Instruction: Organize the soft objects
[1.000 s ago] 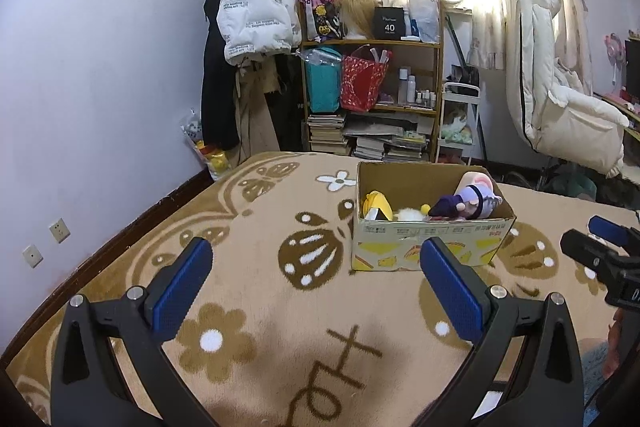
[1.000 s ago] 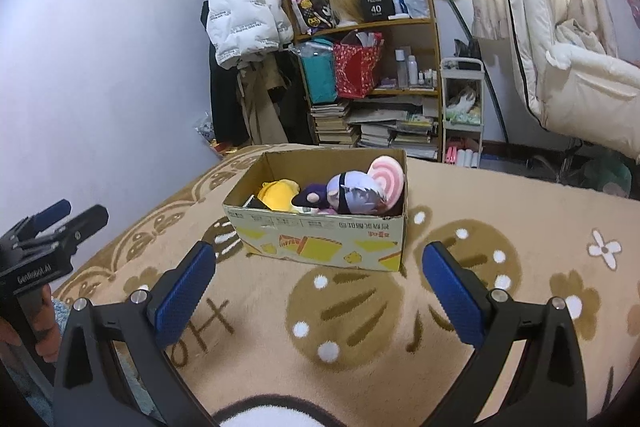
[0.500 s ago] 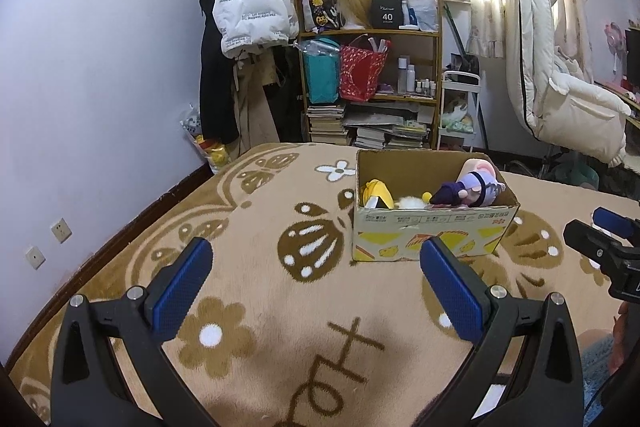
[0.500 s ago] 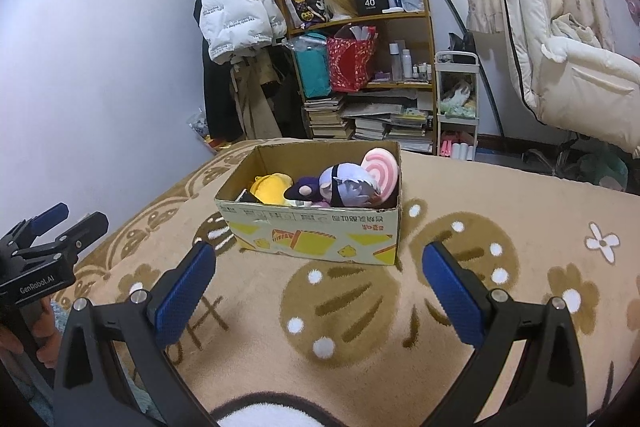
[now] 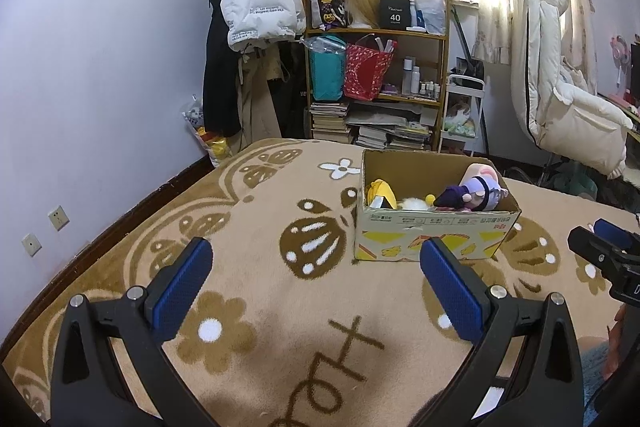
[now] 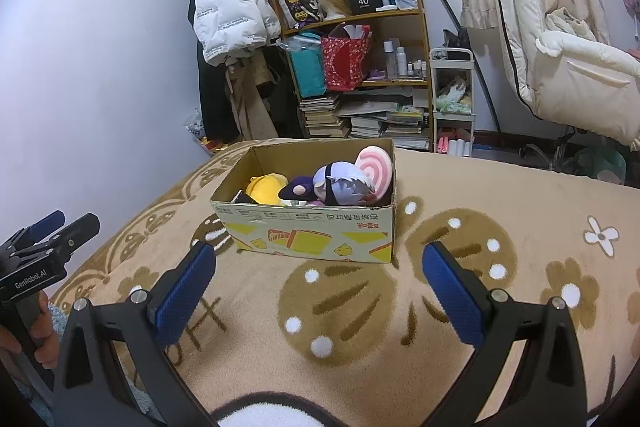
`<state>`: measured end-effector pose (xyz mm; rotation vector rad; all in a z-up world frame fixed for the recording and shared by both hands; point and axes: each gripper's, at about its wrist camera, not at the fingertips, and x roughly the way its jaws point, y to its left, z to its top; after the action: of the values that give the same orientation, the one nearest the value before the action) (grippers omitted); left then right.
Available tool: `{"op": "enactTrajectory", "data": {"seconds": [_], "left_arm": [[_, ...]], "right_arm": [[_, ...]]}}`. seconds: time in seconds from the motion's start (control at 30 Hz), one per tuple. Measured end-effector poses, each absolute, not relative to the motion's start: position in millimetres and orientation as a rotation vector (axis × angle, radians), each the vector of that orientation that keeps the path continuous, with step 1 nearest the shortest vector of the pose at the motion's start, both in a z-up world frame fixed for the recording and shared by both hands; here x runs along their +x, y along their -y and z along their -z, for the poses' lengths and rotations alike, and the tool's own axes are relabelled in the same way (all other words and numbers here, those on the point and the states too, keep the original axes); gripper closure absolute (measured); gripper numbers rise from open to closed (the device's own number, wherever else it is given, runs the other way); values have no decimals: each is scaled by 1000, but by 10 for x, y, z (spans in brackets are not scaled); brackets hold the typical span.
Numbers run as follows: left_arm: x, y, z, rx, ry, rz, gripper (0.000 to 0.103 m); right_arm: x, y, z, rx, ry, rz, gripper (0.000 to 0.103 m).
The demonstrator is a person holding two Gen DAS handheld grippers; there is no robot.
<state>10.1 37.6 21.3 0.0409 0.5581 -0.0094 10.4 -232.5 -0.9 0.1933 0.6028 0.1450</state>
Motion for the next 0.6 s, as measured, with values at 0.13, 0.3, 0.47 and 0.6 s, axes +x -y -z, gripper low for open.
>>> {"op": "enactTrajectory", "data": {"seconds": [0.13, 0.3, 0.47, 0.6], "left_arm": [[101, -388, -212, 37, -559, 12, 0], [98, -387, -216, 47, -560, 12, 0], [106, -386, -212, 51, -566, 7, 0], [117, -378, -203, 50, -567, 7, 0]], "right_arm": [[107, 2326, 4, 193, -603, -147, 0], [107, 2323, 5, 193, -604, -145, 0], [110, 2334, 2, 193, -603, -148, 0], [113, 2325, 2, 188, -603, -148, 0]]}}
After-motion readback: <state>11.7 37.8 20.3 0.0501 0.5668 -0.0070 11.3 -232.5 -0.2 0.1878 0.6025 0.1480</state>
